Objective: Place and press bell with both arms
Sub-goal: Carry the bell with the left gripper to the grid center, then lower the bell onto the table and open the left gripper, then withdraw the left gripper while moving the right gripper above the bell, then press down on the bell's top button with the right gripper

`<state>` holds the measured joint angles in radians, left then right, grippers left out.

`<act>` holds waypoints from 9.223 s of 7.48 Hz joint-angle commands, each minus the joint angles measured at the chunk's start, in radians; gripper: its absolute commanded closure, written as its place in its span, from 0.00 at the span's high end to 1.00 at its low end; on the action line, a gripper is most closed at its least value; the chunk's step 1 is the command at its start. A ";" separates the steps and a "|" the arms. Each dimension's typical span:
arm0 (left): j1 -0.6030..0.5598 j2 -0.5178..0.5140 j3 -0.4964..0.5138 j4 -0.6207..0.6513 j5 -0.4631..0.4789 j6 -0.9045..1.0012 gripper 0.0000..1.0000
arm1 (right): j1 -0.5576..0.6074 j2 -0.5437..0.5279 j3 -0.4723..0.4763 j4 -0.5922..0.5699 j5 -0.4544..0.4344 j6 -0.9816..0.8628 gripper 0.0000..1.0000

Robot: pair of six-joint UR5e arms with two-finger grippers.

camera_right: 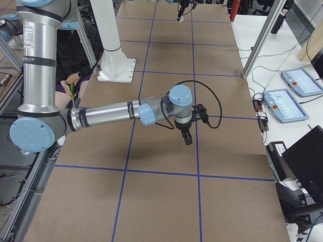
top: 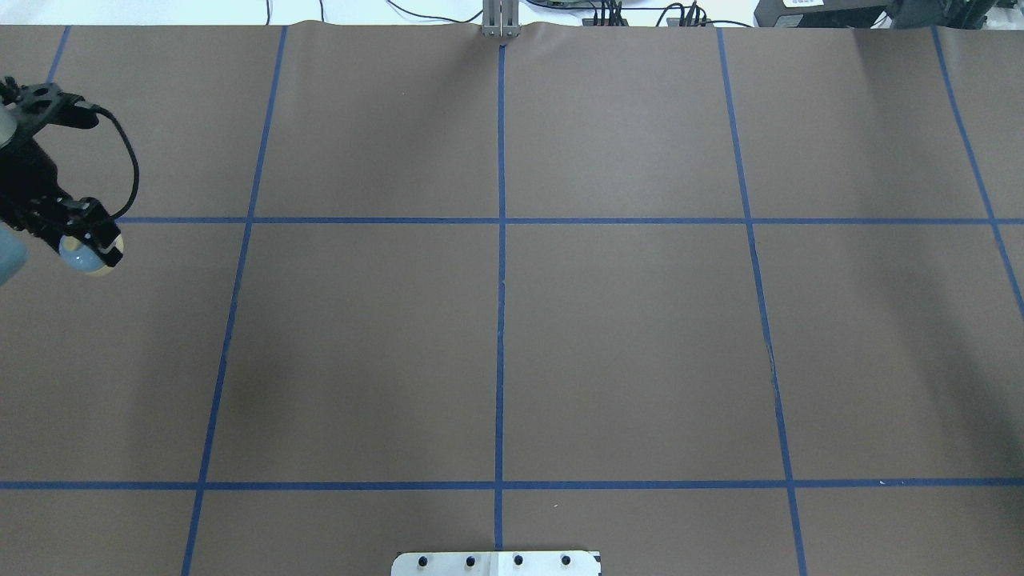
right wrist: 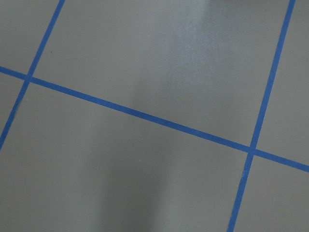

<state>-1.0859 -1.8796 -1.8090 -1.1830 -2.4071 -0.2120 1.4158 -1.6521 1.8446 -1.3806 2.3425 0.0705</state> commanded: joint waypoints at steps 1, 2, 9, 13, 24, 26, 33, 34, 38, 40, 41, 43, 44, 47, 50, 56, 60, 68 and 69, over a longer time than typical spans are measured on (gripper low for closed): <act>0.081 -0.239 0.158 0.034 0.019 -0.158 0.04 | 0.000 0.000 0.001 0.000 0.000 0.000 1.00; 0.133 -0.359 0.257 0.031 0.022 -0.259 0.04 | 0.000 0.000 0.002 0.000 0.001 0.002 1.00; 0.363 -0.817 0.889 -0.391 0.154 -0.734 0.04 | 0.000 0.000 0.002 0.000 0.004 0.002 1.00; 0.449 -0.843 0.954 -0.533 0.206 -0.863 0.16 | 0.000 0.000 0.001 0.000 0.009 0.002 1.00; 0.250 -0.520 0.385 -0.322 0.203 -0.671 1.00 | -0.087 0.178 -0.004 0.040 0.093 0.181 0.99; 0.183 -0.337 0.173 -0.291 0.203 -0.546 1.00 | -0.188 0.234 0.004 0.029 0.020 0.280 0.99; -0.193 0.187 -0.073 -0.290 0.197 0.079 1.00 | -0.650 0.758 -0.147 -0.147 -0.345 0.797 0.99; -0.228 0.261 -0.085 -0.308 0.195 0.098 1.00 | -0.694 0.835 -0.222 -0.147 -0.401 0.816 0.99; -0.357 0.442 -0.089 -0.343 0.177 0.240 1.00 | -0.793 1.078 -0.462 -0.149 -0.483 0.923 0.98; -0.446 0.496 -0.082 -0.343 0.013 0.255 1.00 | -0.814 1.137 -0.542 -0.147 -0.503 0.934 0.94; -0.468 0.502 -0.087 -0.342 0.011 0.281 1.00 | -0.824 1.135 -0.561 -0.147 -0.508 0.934 0.83; -0.468 0.502 -0.081 -0.342 0.011 0.281 1.00 | -0.833 1.128 -0.591 -0.143 -0.506 0.921 0.19; -0.468 0.502 -0.078 -0.342 0.011 0.281 1.00 | -0.833 1.106 -0.591 -0.143 -0.508 0.916 0.00; -0.468 0.497 -0.076 -0.343 0.011 0.275 1.00 | -0.831 1.062 -0.591 -0.140 -0.511 0.894 0.00; -0.468 0.496 -0.075 -0.343 0.011 0.272 1.00 | -0.831 1.049 -0.591 -0.138 -0.509 0.891 0.00; -0.468 0.496 -0.075 -0.343 0.011 0.272 1.00 | -0.833 1.040 -0.598 -0.094 -0.505 0.894 0.00; -0.468 0.497 -0.076 -0.343 0.010 0.272 1.00 | -0.841 1.040 -0.605 -0.094 -0.505 0.893 0.00; -0.468 0.497 -0.075 -0.343 0.010 0.272 1.00 | -0.847 1.040 -0.611 -0.095 -0.506 0.893 0.00; -0.468 0.497 -0.075 -0.343 0.010 0.272 1.00 | -0.847 1.040 -0.611 -0.094 -0.505 0.893 0.00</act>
<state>-1.5539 -1.3821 -1.8838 -1.5263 -2.3976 0.0598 0.5700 -0.6120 1.2344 -1.4752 1.8371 0.9634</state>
